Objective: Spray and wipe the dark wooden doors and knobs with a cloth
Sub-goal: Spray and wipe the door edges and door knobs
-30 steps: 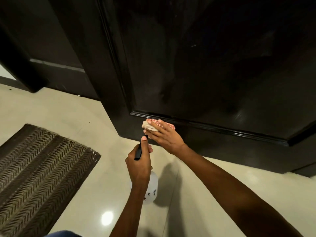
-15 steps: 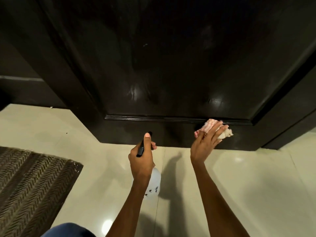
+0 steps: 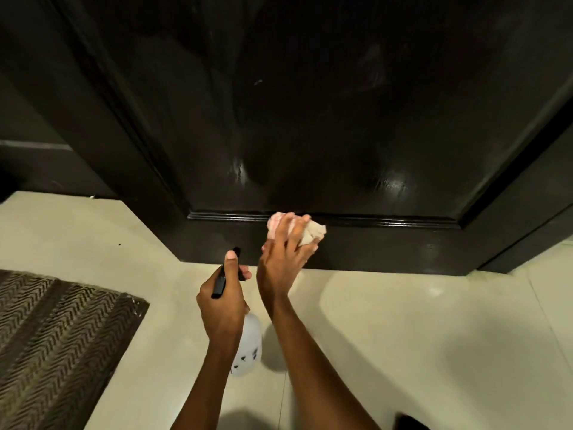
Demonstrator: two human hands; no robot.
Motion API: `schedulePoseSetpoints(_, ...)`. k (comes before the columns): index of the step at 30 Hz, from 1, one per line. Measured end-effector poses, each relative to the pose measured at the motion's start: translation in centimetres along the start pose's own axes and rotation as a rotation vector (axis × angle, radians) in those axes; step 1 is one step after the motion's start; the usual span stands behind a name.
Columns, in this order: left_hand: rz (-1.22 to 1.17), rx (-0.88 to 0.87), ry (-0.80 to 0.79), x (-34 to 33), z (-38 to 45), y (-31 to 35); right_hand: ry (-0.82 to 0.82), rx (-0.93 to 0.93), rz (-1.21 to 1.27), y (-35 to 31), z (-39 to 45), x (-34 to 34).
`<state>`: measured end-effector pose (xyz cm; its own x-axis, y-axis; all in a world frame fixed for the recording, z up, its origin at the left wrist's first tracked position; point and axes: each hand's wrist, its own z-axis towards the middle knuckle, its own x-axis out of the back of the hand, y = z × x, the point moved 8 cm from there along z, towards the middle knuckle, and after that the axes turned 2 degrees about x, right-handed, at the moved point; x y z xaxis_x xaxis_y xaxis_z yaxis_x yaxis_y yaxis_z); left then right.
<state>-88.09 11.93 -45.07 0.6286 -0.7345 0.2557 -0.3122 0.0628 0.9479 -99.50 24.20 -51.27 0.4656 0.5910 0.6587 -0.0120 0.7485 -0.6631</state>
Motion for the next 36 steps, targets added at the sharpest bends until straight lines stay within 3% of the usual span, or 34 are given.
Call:
schedulePoseSetpoints(4,0.002,0.009,0.004,-0.4,-0.4,-0.1,-0.126,0.171,-0.086,-0.1,-0.6,-1.1)
schedulePoseSetpoints(6,0.0,0.005,-0.025,-1.0,-0.8,0.0,-0.113,0.188,-0.091,1.8,-0.5,0.5)
schedulePoseSetpoints(13,-0.092,0.035,-0.089,-3.9,-2.0,1.7,0.2,-0.117,0.08,10.7,4.2,9.3)
schedulePoseSetpoints(22,-0.176,-0.018,-0.02,-0.5,-2.3,6.3,-0.187,0.33,-0.157,-0.1,0.5,2.8)
schedulePoseSetpoints(25,-0.179,-0.069,0.054,2.6,-1.2,7.4,-0.213,0.428,-0.116,-3.1,-0.9,1.9)
schedulePoseSetpoints(29,-0.182,-0.151,0.09,4.9,-0.5,9.2,-0.035,0.305,0.067,-2.6,-1.6,5.5)
schedulePoseSetpoints(33,-0.21,-0.187,0.09,4.4,-1.0,10.8,0.181,0.086,0.408,-1.3,-1.9,11.4)
schedulePoseSetpoints(36,-0.228,-0.235,0.061,3.0,-1.6,13.1,0.305,0.159,0.498,-3.4,1.0,16.6)
